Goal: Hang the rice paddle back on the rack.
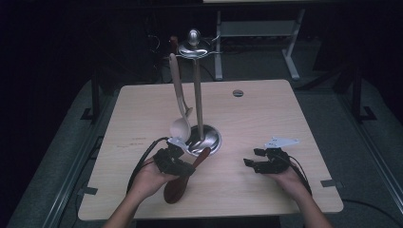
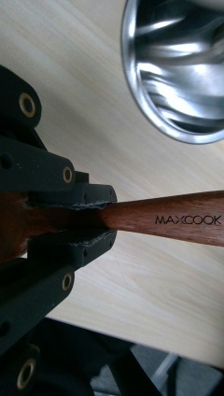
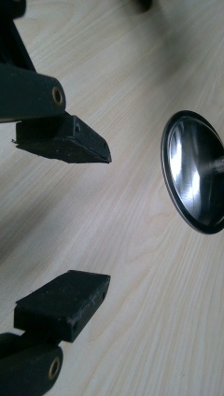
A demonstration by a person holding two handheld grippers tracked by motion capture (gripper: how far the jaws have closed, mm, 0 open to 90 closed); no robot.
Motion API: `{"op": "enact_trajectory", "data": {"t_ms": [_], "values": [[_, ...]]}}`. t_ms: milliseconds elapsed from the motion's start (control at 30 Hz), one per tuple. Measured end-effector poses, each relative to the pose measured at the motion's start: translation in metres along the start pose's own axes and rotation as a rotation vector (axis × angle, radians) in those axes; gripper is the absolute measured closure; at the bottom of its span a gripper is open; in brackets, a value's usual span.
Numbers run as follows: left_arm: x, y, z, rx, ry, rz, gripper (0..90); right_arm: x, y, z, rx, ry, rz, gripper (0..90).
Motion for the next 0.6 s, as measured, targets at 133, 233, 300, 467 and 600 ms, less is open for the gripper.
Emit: {"op": "enact_trajectory", "data": {"t_ms": [133, 233, 300, 467, 600], "values": [[0.0, 0.006, -0.002, 0.053, -0.001, 0.014, 78.2, 0.001, 0.001, 0.0, 0.006, -0.009, 0.007, 34.6], [0.001, 0.011, -0.005, 0.091, -0.004, 0.028, 78.3, -0.001, 0.002, 0.0, 0.007, -0.012, 0.006, 34.8], [0.001, 0.014, -0.006, 0.107, -0.005, 0.037, 78.3, -0.001, 0.002, 0.0, 0.011, -0.006, 0.005, 35.1], [0.001, 0.024, -0.009, 0.155, -0.01, 0.028, 78.3, -0.002, 0.003, -0.003, 0.023, -0.002, 0.006, 35.3], [0.001, 0.033, -0.015, 0.196, -0.017, 0.017, 78.3, -0.005, 0.005, -0.005, 0.038, 0.001, 0.008, 36.9]]}}
Point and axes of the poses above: each handheld gripper's, and its own axes: y roughly backward along the jaws, z roughly out of its underside, x roughly to its right, the point moved 5 cm from there along -y, roughly forward along the jaws, and after that the axes turned 11 degrees about -z, right-handed, at the moved point
